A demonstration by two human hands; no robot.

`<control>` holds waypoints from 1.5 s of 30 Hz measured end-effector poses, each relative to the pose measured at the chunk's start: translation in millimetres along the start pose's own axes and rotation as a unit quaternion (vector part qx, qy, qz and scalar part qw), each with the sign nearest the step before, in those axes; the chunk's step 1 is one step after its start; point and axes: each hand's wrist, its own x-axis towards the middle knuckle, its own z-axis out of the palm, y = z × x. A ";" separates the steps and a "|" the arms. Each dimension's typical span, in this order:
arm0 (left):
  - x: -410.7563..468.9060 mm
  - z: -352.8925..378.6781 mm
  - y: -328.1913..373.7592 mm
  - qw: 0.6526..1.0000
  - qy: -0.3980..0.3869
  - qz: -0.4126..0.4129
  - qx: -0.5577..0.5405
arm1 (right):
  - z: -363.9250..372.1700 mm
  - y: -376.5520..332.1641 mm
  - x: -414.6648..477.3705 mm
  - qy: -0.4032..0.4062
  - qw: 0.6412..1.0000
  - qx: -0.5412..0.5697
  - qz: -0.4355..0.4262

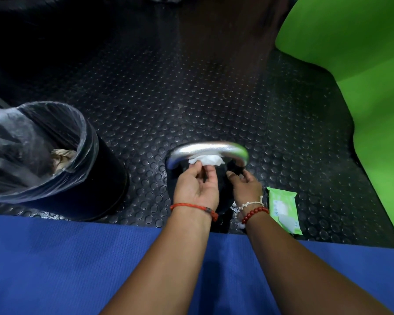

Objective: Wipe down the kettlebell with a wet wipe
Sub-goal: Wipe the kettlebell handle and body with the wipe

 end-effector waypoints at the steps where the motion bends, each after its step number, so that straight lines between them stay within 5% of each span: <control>1: 0.5 -0.3 1.1 1.000 0.003 -0.001 0.005 | 0.0 -0.2 0.3 0.000 1.000 -0.007 -0.002; 45: -1.0 4.4 1.4 1.000 0.026 0.011 -0.006 | 0.5 3.3 4.2 0.006 1.000 0.015 0.012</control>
